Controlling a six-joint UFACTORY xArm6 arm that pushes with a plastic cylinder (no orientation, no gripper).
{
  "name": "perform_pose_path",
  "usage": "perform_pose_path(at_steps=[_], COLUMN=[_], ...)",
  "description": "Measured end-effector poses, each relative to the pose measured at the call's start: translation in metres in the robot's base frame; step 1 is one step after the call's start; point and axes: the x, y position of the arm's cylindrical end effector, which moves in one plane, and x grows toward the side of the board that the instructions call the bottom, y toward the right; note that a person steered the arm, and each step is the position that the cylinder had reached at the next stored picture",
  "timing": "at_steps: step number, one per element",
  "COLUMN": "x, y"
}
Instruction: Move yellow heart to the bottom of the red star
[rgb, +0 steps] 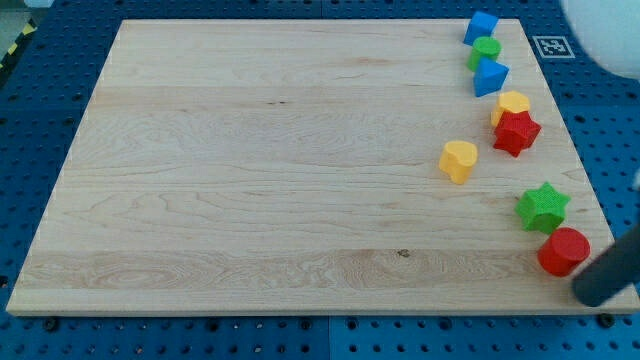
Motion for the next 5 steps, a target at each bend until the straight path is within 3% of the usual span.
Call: perform_pose_path(at_steps=[1, 2, 4, 5], x=[-0.007, -0.057, -0.099, -0.137], y=[-0.099, -0.152, -0.154, -0.124])
